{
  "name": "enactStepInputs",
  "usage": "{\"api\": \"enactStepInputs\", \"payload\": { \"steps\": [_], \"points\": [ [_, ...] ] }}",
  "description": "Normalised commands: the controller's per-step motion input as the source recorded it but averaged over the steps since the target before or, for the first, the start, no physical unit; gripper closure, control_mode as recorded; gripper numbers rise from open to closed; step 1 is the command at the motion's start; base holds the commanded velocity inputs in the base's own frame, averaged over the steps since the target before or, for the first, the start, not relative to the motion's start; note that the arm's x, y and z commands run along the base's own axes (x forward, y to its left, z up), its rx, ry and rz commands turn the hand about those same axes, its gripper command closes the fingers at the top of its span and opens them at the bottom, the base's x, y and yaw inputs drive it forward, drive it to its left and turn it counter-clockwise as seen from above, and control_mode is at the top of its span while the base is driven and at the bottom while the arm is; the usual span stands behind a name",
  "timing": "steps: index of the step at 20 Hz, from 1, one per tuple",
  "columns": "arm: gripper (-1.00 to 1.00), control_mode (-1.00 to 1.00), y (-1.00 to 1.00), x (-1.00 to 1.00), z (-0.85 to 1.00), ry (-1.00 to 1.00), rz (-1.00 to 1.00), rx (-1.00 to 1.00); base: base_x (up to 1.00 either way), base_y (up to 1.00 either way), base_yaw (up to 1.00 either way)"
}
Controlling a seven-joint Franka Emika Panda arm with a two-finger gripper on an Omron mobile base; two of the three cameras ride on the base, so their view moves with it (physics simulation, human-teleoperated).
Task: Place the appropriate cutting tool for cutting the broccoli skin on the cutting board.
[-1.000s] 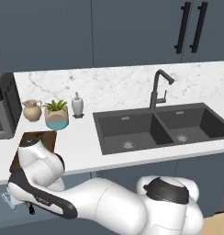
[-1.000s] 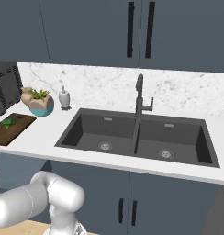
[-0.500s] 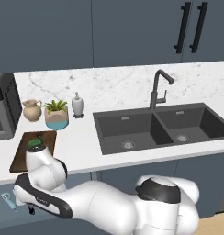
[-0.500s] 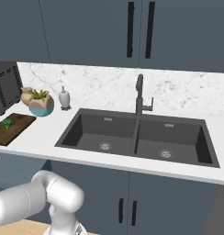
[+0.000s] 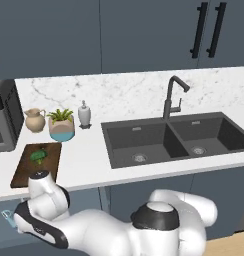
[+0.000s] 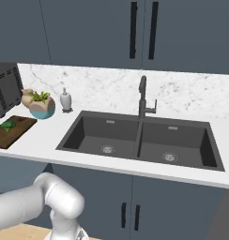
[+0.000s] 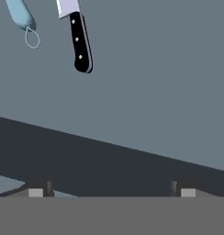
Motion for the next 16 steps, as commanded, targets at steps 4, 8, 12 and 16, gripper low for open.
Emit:
{"api": "enactStepInputs", "payload": {
  "steps": [4,8,12,16],
  "points": [
    [-1.00,-1.00,0.21,0.04,-0.37,0.00,0.00,0.00,0.00,0.00,0.00],
    [-1.00,-1.00,0.06,0.00,-0.28,0.04,0.00,0.00,0.00,0.00,0.00],
    [-1.00,-1.00,0.00,-0.16,-0.31,0.03,0.00,0.00,0.00,0.00,0.00],
    [-1.00,-1.00,0.00,-0.40,-0.49,0.05,0.00,0.03,0.00,0.00,0.00]
  ]
}}
